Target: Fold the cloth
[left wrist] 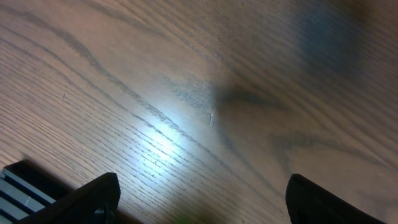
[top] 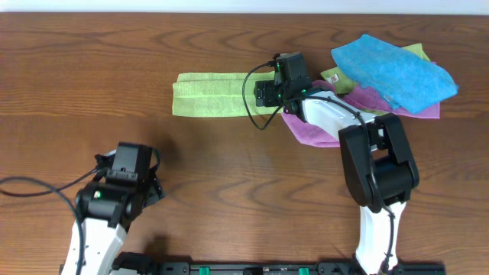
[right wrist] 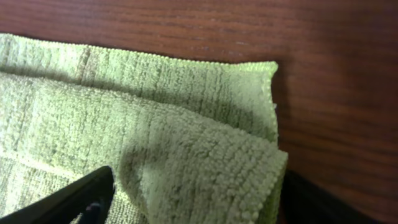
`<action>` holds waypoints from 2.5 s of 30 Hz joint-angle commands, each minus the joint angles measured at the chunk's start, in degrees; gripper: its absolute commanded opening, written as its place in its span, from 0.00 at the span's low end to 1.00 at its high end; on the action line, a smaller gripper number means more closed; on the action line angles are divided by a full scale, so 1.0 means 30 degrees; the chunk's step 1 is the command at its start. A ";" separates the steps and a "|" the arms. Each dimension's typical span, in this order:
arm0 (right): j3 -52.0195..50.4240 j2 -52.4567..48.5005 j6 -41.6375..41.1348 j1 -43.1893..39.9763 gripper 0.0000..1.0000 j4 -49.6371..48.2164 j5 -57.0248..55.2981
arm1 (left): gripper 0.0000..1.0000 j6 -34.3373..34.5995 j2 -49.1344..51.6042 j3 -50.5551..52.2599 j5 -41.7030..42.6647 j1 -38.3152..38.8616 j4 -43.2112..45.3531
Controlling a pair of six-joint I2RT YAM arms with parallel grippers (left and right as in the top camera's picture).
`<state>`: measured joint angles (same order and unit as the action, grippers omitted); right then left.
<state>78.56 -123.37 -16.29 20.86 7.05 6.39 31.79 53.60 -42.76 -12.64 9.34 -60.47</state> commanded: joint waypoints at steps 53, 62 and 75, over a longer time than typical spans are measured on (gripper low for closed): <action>0.0153 -0.0780 -0.1268 0.0911 0.25 0.1005 -0.0197 | 0.94 -0.5595 1.8367 -0.8801 0.5588 -0.0248 1.6225; 0.0153 -0.0780 -0.1268 0.0911 0.25 0.1005 -0.0189 | 0.95 -0.5574 1.9992 -0.8808 0.6215 -0.0248 1.7420; 0.0153 -0.0780 -0.1275 0.0918 0.02 0.1188 -0.0182 | 0.76 -0.5581 2.0771 -0.8801 0.5989 -0.0517 1.7697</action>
<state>79.02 -123.87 -20.16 23.33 9.56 6.57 15.81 114.54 -68.66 5.61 8.03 -7.11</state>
